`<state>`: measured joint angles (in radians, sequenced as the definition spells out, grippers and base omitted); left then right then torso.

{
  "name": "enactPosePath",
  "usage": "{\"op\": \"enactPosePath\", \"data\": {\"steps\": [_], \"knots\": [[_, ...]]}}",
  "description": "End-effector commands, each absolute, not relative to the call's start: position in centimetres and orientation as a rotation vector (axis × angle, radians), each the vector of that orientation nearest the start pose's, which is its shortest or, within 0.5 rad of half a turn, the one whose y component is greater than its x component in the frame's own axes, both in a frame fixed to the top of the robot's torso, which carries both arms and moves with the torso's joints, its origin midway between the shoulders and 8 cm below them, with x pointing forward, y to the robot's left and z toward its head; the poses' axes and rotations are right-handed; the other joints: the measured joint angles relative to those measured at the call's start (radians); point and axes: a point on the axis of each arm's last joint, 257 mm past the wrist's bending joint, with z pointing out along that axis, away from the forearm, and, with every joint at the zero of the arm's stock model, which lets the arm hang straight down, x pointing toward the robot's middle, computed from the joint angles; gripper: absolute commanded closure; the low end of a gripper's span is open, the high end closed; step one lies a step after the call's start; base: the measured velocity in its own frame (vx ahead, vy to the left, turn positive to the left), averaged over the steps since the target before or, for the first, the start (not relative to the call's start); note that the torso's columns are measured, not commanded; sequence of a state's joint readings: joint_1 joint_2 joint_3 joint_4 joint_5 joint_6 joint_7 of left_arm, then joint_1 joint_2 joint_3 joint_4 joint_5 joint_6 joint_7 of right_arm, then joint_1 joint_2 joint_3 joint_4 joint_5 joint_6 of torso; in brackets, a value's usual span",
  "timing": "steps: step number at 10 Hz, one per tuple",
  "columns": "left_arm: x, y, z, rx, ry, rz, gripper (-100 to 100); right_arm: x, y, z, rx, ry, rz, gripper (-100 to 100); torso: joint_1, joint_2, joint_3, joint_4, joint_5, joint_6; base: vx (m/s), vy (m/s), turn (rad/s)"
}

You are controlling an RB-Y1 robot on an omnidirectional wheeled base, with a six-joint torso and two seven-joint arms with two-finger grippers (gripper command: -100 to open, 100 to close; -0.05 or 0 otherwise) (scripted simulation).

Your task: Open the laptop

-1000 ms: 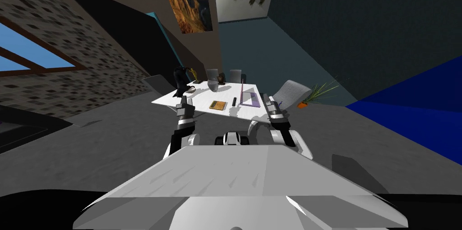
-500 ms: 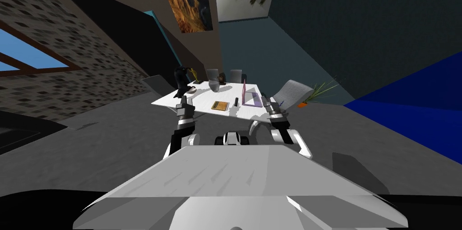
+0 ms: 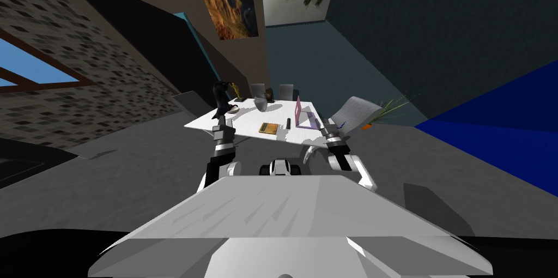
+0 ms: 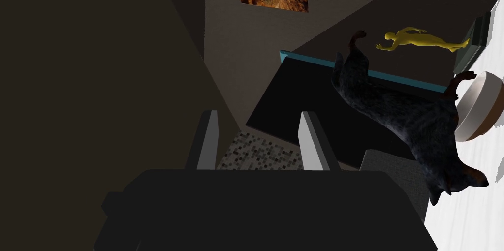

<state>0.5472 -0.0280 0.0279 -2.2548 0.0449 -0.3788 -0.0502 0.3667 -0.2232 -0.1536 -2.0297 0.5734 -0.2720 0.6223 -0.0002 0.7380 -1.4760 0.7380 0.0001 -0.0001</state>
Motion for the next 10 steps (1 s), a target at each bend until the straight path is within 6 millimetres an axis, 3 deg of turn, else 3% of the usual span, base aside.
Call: {"op": "enactPosePath", "data": {"steps": [1,10], "knots": [[35.8,30.7,-2.7,-0.835,0.701,-1.193,0,43.4,-32.6,-10.7,-0.063,1.286,-0.011,-100,0.000,-0.001,0.000,0.000,0.000,0.000,0.018,0.067,-0.004],[35.8,30.7,-2.7,-0.834,0.701,-1.193,0,45.6,-36.7,-15.5,-0.278,1.400,-0.420,-100,-0.001,0.000,0.000,0.000,0.000,0.000,0.016,0.081,0.012]]}}
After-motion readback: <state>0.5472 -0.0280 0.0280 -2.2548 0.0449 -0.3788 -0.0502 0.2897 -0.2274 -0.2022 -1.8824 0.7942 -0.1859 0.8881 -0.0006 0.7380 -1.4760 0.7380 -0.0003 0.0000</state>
